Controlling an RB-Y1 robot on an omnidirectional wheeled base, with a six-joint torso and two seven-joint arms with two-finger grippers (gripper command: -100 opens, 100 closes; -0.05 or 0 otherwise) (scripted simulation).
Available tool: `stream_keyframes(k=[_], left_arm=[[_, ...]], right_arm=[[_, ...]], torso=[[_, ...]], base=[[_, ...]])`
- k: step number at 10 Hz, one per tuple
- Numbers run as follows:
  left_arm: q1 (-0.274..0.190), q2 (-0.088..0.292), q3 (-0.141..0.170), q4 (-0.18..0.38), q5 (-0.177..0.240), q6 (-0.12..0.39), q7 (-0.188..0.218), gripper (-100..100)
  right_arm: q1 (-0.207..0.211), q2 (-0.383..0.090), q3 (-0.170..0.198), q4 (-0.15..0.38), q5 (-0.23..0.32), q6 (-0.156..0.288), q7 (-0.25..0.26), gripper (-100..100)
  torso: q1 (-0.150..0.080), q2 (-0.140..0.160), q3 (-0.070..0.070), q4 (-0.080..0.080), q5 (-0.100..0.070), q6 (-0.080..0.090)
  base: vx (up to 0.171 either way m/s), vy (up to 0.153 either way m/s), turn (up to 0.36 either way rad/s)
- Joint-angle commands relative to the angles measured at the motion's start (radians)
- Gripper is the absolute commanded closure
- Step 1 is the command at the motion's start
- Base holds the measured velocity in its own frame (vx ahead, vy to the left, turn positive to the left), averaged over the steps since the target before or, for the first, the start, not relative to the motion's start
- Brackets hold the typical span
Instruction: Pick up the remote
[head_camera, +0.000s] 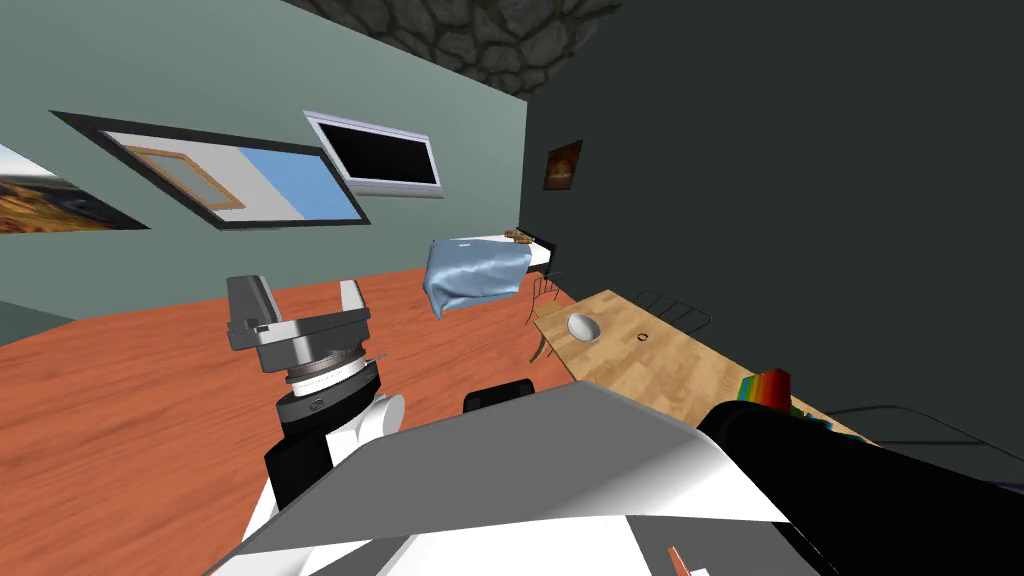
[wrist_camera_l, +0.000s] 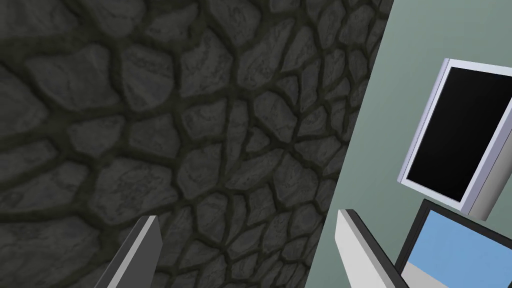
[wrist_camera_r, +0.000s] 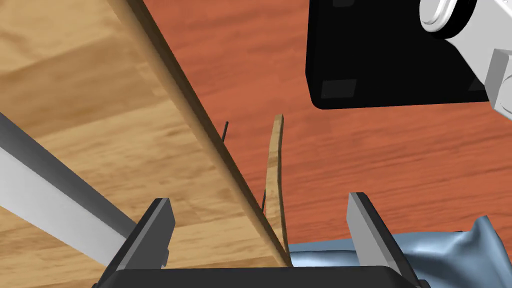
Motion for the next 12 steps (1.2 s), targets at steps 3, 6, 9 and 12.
stream_keyframes(k=[3, 6, 9, 12], left_arm=[[0.0, 0.0, 0.0, 0.0, 0.0, 0.0, 0.0, 0], [0.0, 0.0, 0.0, 0.0, 0.0, 0.0, 0.0, 0], [0.0, 0.0, 0.0, 0.0, 0.0, 0.0, 0.0, 0], [0.0, 0.0, 0.0, 0.0, 0.0, 0.0, 0.0, 0]], right_arm=[[0.04, -0.061, 0.066, 0.063, 0.016, 0.037, 0.02, -100], [0.046, -0.078, 0.1, 0.092, 0.023, 0.048, 0.029, -100], [0.025, -0.078, 0.161, 0.125, 0.032, 0.057, 0.041, -100], [0.008, -0.071, 0.183, 0.129, 0.033, 0.057, 0.042, -100]], torso=[[-0.002, -0.001, -0.001, 0.0, -0.001, 0.0], [-0.002, 0.0, 0.0, 0.0, -0.001, 0.001], [-0.004, -0.001, -0.001, 0.0, -0.001, 0.0], [-0.005, -0.001, 0.0, 0.0, -0.002, 0.001]], base=[[0.02, -0.067, 0.366], [0.005, -0.073, 0.185], [0.006, -0.104, 0.299], [-0.006, -0.094, 0.134]])
